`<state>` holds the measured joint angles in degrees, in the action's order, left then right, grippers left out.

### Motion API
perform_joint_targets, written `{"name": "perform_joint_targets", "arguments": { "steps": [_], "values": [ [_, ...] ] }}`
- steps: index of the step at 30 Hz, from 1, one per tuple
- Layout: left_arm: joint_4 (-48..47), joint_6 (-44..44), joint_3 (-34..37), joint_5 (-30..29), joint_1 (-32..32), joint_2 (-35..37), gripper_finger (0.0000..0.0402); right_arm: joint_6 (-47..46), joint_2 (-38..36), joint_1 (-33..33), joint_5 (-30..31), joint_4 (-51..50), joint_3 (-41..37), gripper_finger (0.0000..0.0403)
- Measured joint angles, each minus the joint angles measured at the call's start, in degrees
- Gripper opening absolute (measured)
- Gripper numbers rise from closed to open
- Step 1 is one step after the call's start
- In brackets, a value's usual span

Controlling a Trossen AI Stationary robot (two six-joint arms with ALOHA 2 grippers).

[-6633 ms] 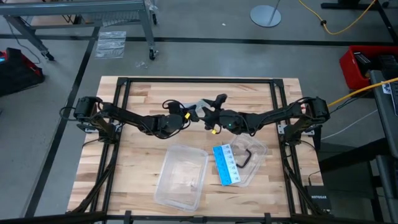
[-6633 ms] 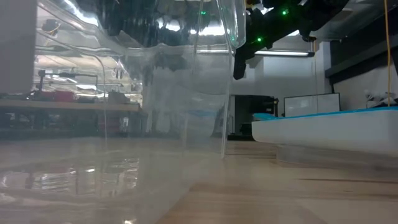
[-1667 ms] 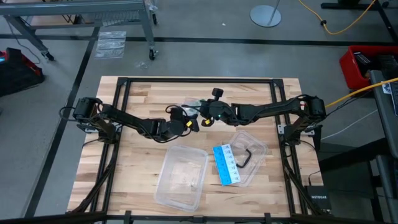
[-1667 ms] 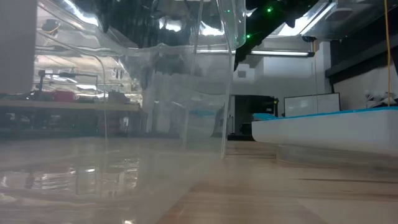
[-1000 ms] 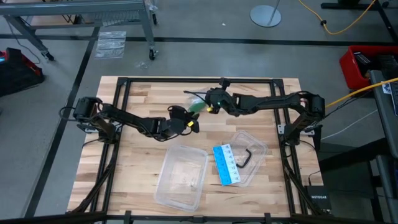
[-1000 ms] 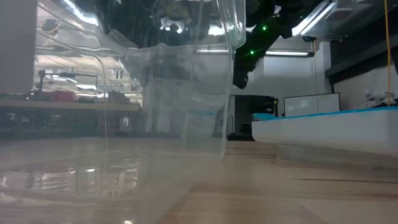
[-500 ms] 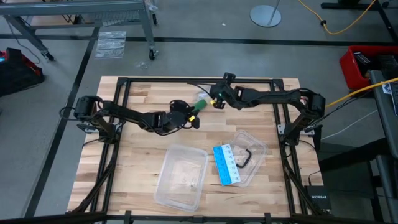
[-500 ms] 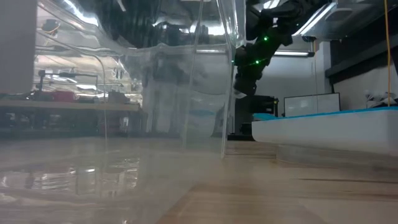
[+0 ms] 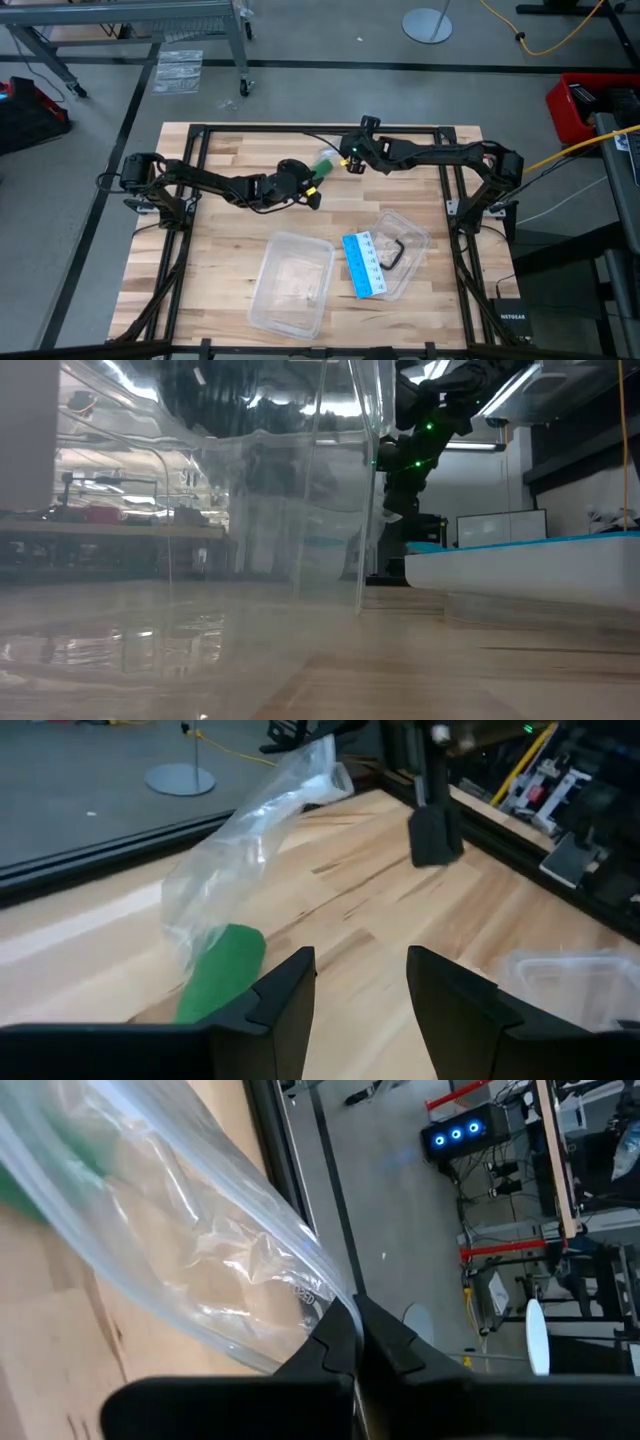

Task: Roll bandage
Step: Put the green bandage into the transparent zip bag

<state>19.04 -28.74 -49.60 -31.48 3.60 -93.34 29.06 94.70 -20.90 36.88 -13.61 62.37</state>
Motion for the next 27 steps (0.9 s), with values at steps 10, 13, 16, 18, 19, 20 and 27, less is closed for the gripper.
{"name": "perform_joint_targets", "arguments": {
  "steps": [10,13,16,18,19,20,27],
  "values": [
    [0.0,4.7,0.0,0.1,0.2,0.0,0.0153,3.4,0.0,-2.5,0.5,-1.8,0.0,0.0001],
    [-0.2,4.9,-0.1,2.0,0.7,0.0,0.0153,4.2,0.0,-3.3,0.0,-3.3,0.0,0.0001],
    [-1.0,5.1,-1.4,3.3,1.3,0.0,0.0153,4.3,0.0,-4.4,-0.2,-6.0,0.4,0.0001],
    [-0.9,6.6,-2.6,3.8,1.8,0.0,0.0153,4.1,0.0,-5.1,-0.5,-8.7,1.3,0.0001],
    [-0.9,7.5,-3.1,4.2,2.1,0.0,0.0153,3.3,0.0,-5.2,-0.5,-9.7,1.9,0.0001],
    [-0.9,8.5,-3.6,4.5,2.3,0.0,0.0153,2.3,0.0,-5.7,-0.5,-10.4,2.6,0.0001],
    [-11.3,12.4,-8.1,7.4,4.2,0.0,0.0153,-2.7,-3.4,-8.3,-6.3,-16.6,6.5,0.0001]
  ]
}}
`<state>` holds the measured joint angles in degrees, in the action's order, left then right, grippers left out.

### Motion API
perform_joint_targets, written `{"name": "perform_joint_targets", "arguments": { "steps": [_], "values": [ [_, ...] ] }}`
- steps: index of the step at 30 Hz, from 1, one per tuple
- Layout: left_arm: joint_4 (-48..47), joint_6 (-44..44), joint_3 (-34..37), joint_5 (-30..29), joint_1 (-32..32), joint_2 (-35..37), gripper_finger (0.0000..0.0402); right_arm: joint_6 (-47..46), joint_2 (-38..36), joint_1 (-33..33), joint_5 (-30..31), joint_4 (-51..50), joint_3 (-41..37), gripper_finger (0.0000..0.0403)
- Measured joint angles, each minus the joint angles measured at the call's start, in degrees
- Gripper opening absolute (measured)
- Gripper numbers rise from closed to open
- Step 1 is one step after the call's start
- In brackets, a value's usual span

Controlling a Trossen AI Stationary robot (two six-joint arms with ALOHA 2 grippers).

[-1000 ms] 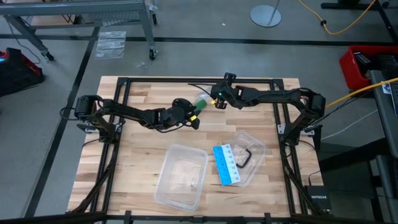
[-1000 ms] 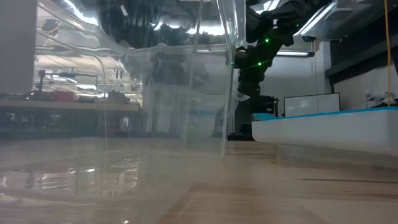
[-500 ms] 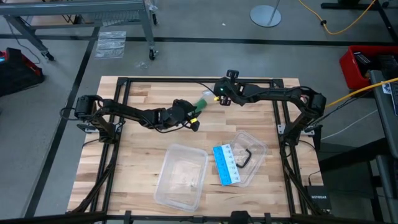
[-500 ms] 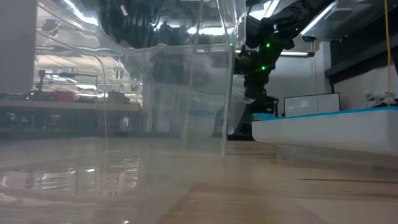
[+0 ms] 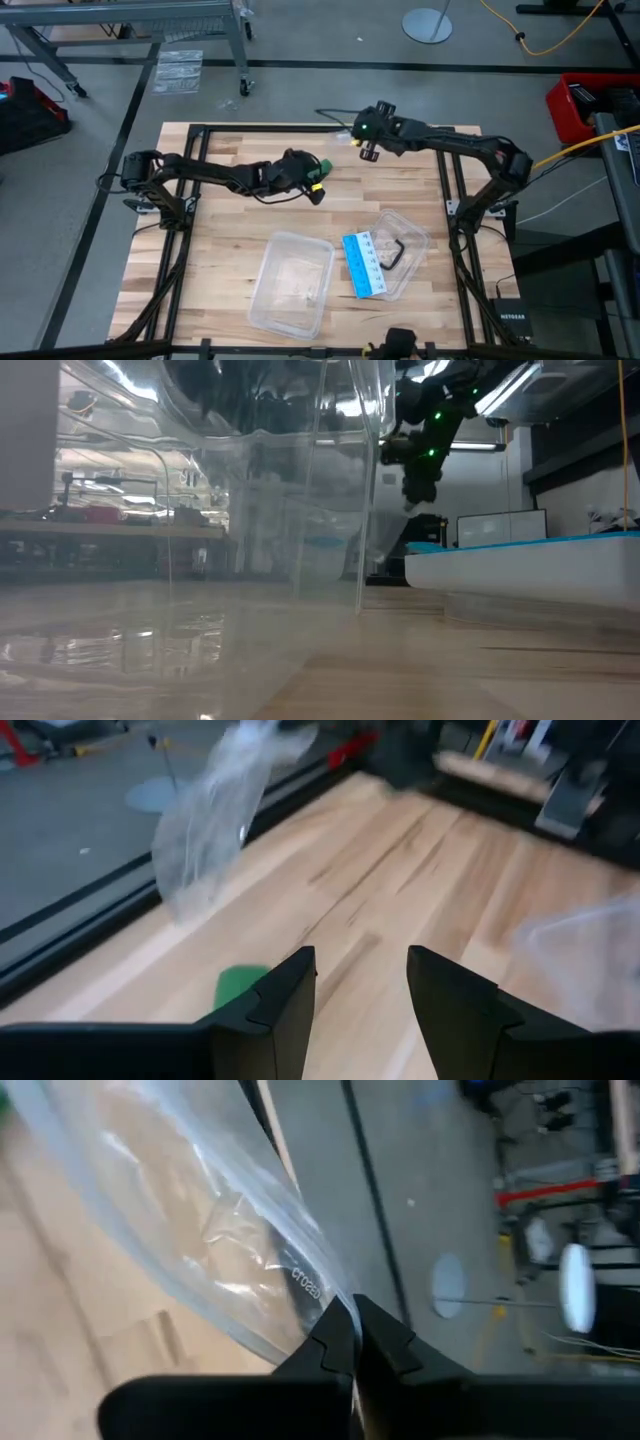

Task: Roll bandage
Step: Put the green bandage into the transparent zip bag

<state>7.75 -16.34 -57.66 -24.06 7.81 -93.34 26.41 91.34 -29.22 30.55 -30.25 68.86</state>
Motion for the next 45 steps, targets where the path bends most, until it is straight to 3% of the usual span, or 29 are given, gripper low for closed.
{"name": "perform_joint_targets", "arguments": {
  "steps": [12,23,45],
  "values": [
    [-4.7,1.8,-1.3,0.1,0.9,0.0,0.0153,-8.6,-10.1,-5.1,-22.2,-11.3,0.3,0.0001],
    [-7.4,1.7,-1.3,0.1,0.9,0.0,0.0153,-9.1,-11.2,-4.9,-39.6,-21.9,0.1,0.0001],
    [-18.3,1.1,-1.3,10.6,4.4,0.0,0.0153,-9.7,-11.1,-4.9,-41.5,-28.4,0.0,0.0001]
  ]
}}
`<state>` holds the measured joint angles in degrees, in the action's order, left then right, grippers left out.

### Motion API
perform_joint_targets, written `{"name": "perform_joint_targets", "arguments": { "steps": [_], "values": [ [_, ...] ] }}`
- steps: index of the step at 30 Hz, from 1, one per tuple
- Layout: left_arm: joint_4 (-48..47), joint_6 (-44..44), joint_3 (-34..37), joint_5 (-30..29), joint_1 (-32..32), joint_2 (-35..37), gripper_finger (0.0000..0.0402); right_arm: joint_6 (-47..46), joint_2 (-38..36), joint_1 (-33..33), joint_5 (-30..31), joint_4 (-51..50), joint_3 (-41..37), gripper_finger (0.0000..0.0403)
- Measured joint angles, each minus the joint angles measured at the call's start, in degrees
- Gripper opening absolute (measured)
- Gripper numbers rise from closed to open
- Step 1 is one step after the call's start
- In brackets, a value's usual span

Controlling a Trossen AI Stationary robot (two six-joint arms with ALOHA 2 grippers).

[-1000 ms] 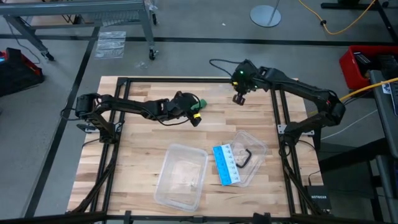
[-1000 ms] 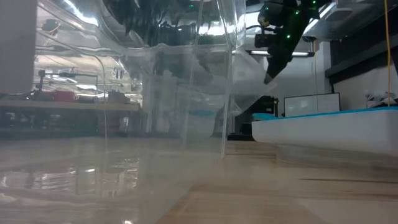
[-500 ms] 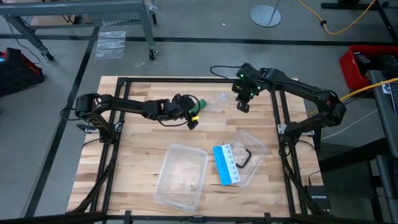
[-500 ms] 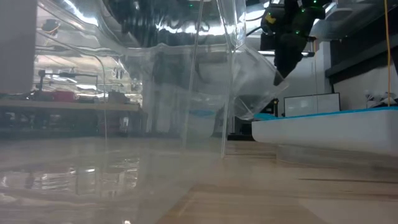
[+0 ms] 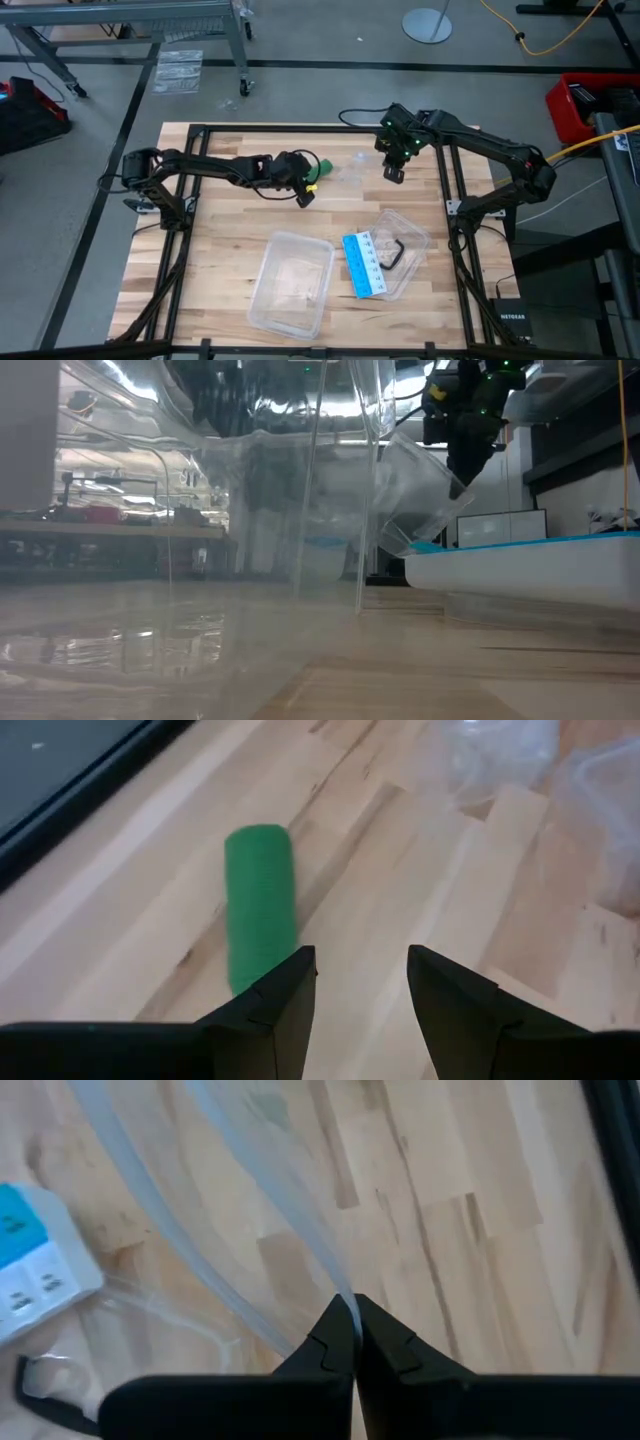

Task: Roll bandage
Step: Put the green bandage into the transparent zip bag

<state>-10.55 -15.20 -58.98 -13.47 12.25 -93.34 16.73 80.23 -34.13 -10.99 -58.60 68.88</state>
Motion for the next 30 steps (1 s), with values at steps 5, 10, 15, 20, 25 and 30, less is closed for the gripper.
{"name": "perform_joint_targets", "arguments": {
  "steps": [5,10,15,20,25,30],
  "values": [
    [0.0,0.0,0.0,0.9,2.7,0.0,0.0153,0.0,0.0,0.0,-3.6,0.1,0.0,0.0001],
    [0.1,-2.2,0.0,3.5,5.4,-0.3,0.0153,0.0,0.0,0.0,-4.1,0.1,0.0,0.0001],
    [0.7,-3.9,0.0,4.9,7.2,-1.3,0.0153,0.0,0.0,0.0,-4.8,0.9,0.0,0.0001],
    [0.7,-6.7,0.0,8.9,8.6,-3.4,0.0153,0.0,0.0,0.0,-5.6,2.0,0.0,0.0001],
    [0.9,-7.1,0.0,9.0,8.6,-5.9,0.0153,0.0,0.2,0.0,-5.6,2.0,0.0,0.0001],
    [1.2,-6.8,0.0,9.0,8.8,-7.4,0.0153,0.0,0.2,0.0,-5.6,2.2,0.0,0.0001]
  ]
}}
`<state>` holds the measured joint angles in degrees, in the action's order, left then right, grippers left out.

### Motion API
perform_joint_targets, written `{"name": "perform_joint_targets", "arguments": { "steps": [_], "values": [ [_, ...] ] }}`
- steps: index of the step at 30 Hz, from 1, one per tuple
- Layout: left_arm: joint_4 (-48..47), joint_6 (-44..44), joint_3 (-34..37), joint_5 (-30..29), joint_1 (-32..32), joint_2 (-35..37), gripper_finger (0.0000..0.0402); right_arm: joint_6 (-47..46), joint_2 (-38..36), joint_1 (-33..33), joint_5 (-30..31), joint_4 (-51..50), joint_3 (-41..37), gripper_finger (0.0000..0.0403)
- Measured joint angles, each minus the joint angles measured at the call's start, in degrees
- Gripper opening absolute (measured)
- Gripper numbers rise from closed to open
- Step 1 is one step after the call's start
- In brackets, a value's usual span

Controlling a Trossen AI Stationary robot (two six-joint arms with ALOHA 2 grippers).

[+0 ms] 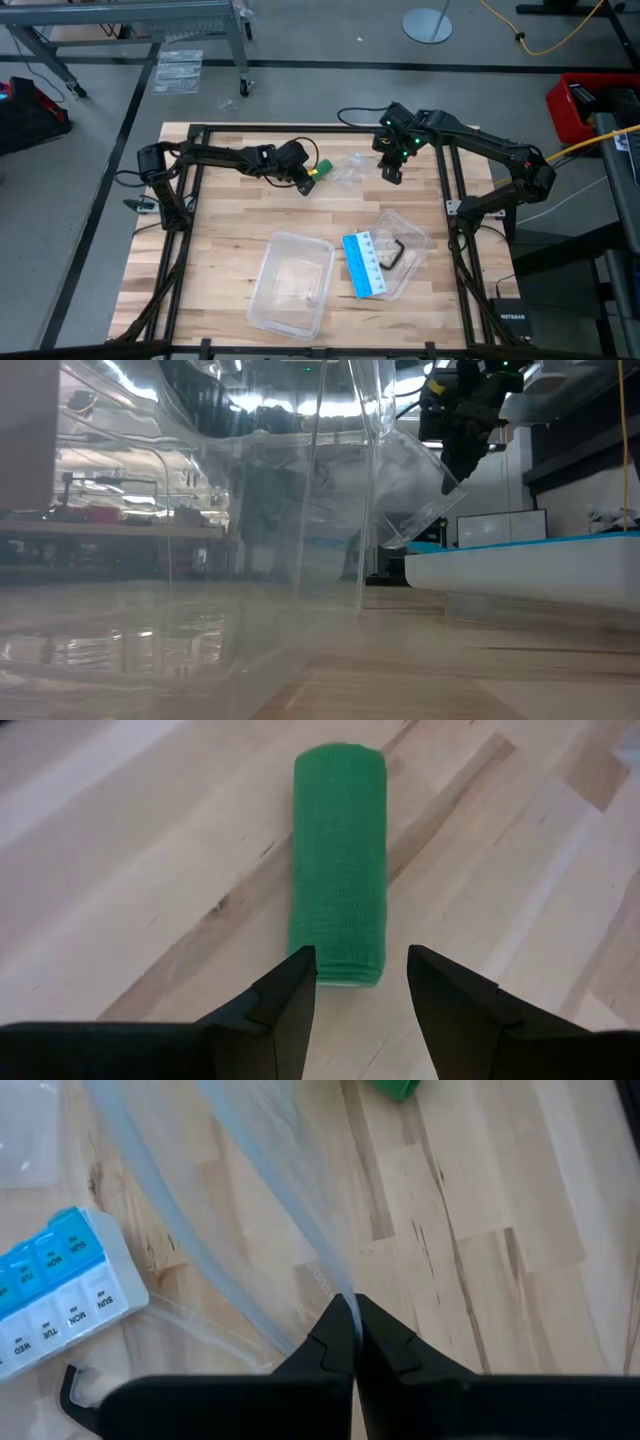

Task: Roll bandage
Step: Put the green bandage into the transparent zip bag

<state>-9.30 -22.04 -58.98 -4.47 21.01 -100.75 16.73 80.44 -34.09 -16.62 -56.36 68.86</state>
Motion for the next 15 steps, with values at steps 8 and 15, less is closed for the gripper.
{"name": "perform_joint_targets", "arguments": {
  "steps": [8,15],
  "values": [
    [4.2,0.3,0.0,0.0,1.1,-0.6,0.0153,0.0,0.0,0.0,-0.9,1.0,0.0,0.0001],
    [5.9,0.2,0.0,-0.1,1.7,-2.2,0.0153,0.0,0.0,0.0,-1.3,1.0,0.0,0.0001]
  ]
}}
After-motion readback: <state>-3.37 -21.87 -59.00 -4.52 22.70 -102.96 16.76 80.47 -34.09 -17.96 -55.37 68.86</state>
